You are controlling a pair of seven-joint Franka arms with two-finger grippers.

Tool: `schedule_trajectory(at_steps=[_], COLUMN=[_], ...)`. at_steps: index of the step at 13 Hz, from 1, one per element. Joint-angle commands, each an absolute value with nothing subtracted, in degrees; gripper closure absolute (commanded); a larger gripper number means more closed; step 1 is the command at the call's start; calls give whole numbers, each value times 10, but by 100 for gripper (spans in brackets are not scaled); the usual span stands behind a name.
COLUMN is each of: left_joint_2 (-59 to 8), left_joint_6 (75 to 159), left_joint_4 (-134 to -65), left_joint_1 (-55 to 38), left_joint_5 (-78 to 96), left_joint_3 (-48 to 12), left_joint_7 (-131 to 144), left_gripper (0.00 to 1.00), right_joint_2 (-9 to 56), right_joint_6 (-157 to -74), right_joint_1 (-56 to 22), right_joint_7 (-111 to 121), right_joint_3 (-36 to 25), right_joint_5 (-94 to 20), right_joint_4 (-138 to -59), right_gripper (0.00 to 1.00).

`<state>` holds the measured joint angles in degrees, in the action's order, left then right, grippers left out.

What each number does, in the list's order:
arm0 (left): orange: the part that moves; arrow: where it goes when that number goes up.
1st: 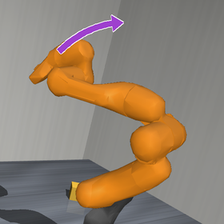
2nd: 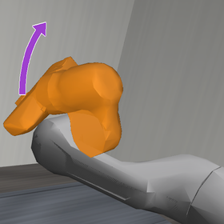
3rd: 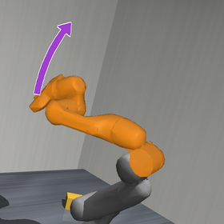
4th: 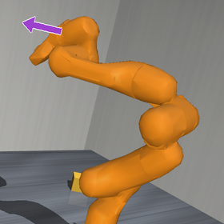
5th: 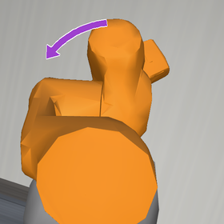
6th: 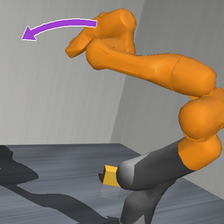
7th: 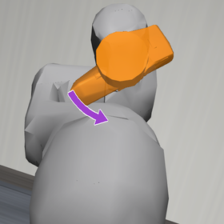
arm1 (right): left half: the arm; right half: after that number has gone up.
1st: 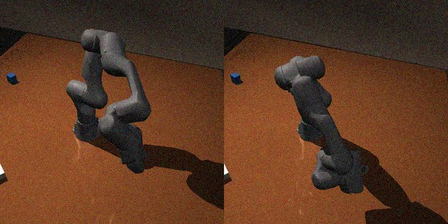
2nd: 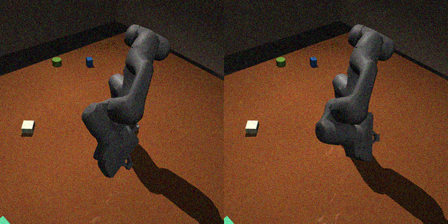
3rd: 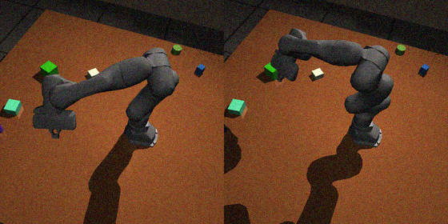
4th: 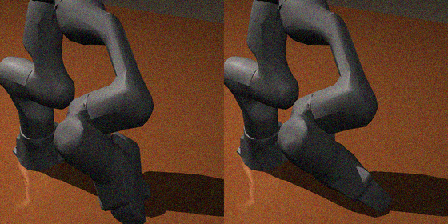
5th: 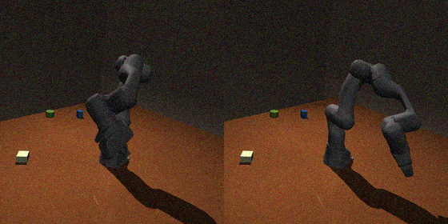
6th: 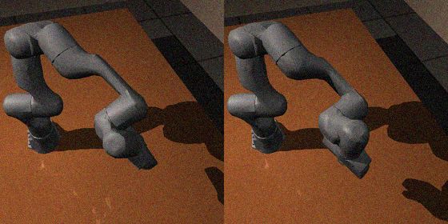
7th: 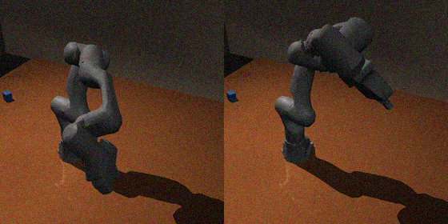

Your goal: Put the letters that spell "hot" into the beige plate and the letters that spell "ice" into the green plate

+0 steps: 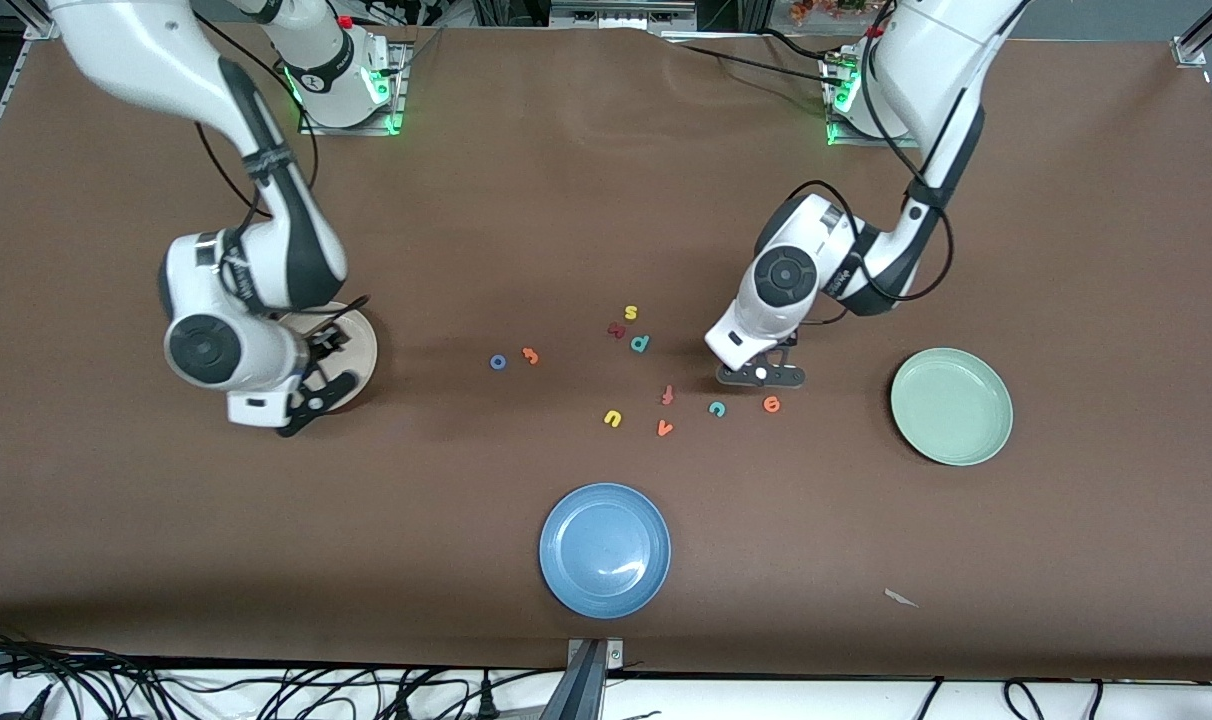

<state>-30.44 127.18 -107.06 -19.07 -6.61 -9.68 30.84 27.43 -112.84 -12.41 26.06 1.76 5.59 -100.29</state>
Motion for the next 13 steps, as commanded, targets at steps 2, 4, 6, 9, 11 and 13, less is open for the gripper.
schedule_trajectory(at_steps=[2,4,6,9,11,13], left_joint_2=[-265,-258,-247,-250,-252,-264], left_joint_6=[1218,1218,1218,1219,1219,1226], left_joint_4=[-1051,-1050,-1050,-1052,-1052,-1051], left_joint_1=[-138,-93,-52,12,40,61], left_joint_5=[-85,-90,-91,-96,-129,-141], left_joint_3=[-101,-101,-98,-98,-98,-98], left_joint_7=[293,273,265,222,197,182], left_gripper=[100,100,100,100,100,100], right_joint_2=[266,276,299,334,349,361], right_joint_6=[-1149,-1182,-1228,-1305,-1334,-1345], right_joint_1=[-126,-133,-152,-177,-182,-187], right_joint_7=[227,165,150,150,150,150], right_joint_3=[94,130,134,136,137,137], right_joint_5=[47,47,48,49,51,53], right_joint_4=[-997,-997,-998,-1003,-1004,-1007], right_gripper=[19,19,17,15,14,14])
